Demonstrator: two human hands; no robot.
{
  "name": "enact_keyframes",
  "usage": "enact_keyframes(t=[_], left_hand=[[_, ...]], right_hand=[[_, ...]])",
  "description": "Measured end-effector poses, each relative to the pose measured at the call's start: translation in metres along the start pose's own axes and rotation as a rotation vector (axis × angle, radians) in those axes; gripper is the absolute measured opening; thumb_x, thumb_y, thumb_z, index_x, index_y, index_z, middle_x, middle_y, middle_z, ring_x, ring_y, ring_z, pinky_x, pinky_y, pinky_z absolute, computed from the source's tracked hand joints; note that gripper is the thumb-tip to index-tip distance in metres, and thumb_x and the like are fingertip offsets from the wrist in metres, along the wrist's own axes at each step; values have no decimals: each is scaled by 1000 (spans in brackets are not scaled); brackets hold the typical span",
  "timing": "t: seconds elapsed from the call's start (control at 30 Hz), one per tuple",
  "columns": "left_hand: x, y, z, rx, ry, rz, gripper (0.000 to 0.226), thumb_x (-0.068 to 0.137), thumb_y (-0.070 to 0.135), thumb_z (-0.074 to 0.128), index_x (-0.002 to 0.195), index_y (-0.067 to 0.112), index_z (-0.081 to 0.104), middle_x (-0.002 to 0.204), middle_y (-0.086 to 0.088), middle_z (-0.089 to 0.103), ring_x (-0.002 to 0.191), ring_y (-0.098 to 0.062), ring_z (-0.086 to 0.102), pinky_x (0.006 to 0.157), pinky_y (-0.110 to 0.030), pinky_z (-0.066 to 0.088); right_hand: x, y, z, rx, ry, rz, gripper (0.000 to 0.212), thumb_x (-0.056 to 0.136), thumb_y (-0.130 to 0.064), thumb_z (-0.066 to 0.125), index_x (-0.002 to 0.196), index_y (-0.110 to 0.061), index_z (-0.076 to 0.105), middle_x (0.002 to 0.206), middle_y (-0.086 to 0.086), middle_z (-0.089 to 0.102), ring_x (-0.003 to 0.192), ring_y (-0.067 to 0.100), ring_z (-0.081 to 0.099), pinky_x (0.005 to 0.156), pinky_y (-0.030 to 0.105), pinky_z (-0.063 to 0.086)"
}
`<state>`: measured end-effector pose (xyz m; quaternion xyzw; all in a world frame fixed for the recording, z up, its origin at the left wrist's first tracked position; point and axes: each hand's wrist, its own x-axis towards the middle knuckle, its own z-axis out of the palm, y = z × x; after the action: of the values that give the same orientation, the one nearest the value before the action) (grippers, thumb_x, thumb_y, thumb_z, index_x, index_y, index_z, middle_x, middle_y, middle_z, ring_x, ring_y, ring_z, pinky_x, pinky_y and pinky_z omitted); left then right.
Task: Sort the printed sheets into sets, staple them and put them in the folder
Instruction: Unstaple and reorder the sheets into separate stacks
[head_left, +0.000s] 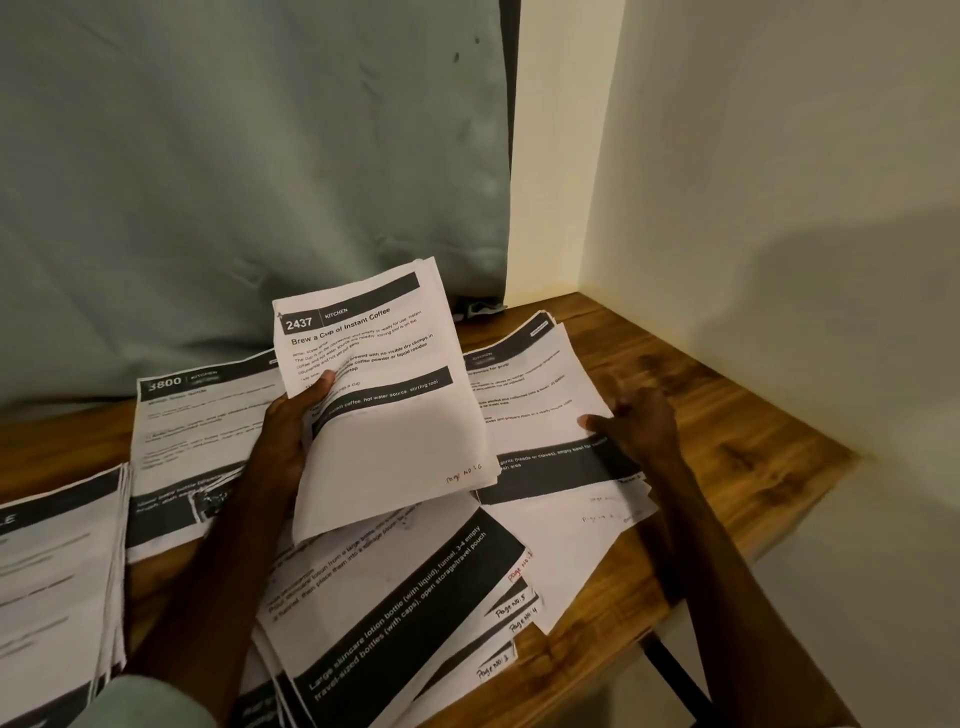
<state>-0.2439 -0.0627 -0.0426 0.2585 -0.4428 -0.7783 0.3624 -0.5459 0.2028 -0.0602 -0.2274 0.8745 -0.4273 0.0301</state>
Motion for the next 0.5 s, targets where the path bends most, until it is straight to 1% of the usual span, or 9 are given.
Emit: enact_keyframes(t=[0.07, 0.1, 0.17, 0.2, 0.27, 0.3, 0.37, 0.4, 0.5], left_hand=[[-1, 0, 1, 7, 4, -16, 48, 89, 29, 74, 136, 22, 63, 127, -9, 71, 117, -32, 68, 91, -46, 60], [-2, 0, 1, 9, 2, -23, 49, 89, 30, 74, 136, 23, 62, 127, -9, 71, 116, -32, 68, 90, -46, 60], [-3, 0, 2, 11, -5, -23, 49, 89, 30, 73, 137, 23, 62, 126, -9, 72, 115, -31, 69, 88, -45, 61], [-4, 0, 2, 14, -6, -20, 49, 89, 30, 73, 137, 23, 62, 126, -9, 71, 115, -31, 69, 89, -46, 61], [-4, 0, 1, 16, -5, -19, 50, 88, 31, 74, 136, 23, 62, 128, -9, 71, 117, -32, 68, 95, -49, 57], [-4, 0, 1, 15, -3, -19, 50, 88, 31, 75, 136, 24, 62, 129, -9, 70, 119, -33, 67, 99, -51, 55], [-4, 0, 1, 16, 3, -13, 49, 89, 31, 74, 136, 23, 62, 129, -10, 70, 119, -33, 66, 102, -52, 52], [-4, 0, 0, 9, 1, -11, 47, 91, 30, 72, 136, 23, 63, 129, -10, 70, 120, -33, 66, 104, -52, 51], [-3, -1, -2, 2, -29, -18, 46, 92, 30, 72, 136, 24, 63, 131, -11, 69, 123, -35, 64, 109, -55, 44]], right_hand=[[-2, 7, 1, 67, 18, -13, 27, 81, -28, 84, 86, -4, 72, 97, 9, 74, 72, 17, 66, 60, 19, 44], [-4, 9, 2, 108, 22, -17, 29, 82, -28, 83, 94, -2, 74, 103, 10, 75, 80, 22, 70, 64, 21, 49], [-8, 11, 2, 193, 13, -23, 29, 86, -27, 79, 101, -3, 74, 109, 10, 75, 89, 27, 72, 73, 27, 55], [-11, 11, 2, 235, 2, -35, 26, 89, -26, 77, 100, -3, 73, 107, 9, 75, 88, 25, 72, 73, 26, 55], [-16, 12, -1, 307, -5, -60, 18, 92, -25, 72, 88, -8, 69, 96, 5, 74, 79, 22, 70, 64, 18, 53], [-19, 12, -4, 347, -7, -78, 20, 94, -26, 70, 83, -9, 66, 91, 4, 74, 77, 24, 70, 63, 21, 56], [-21, 18, -8, 451, -11, -79, 25, 96, -29, 66, 89, -5, 67, 93, 8, 76, 81, 33, 73, 74, 43, 63], [-23, 19, -11, 523, -14, -76, 24, 98, -29, 64, 95, -6, 68, 97, 9, 77, 83, 34, 74, 78, 50, 62], [-28, 18, -18, 655, -29, -81, 24, 101, -29, 59, 109, -9, 68, 106, 7, 77, 89, 34, 75, 82, 53, 60]])
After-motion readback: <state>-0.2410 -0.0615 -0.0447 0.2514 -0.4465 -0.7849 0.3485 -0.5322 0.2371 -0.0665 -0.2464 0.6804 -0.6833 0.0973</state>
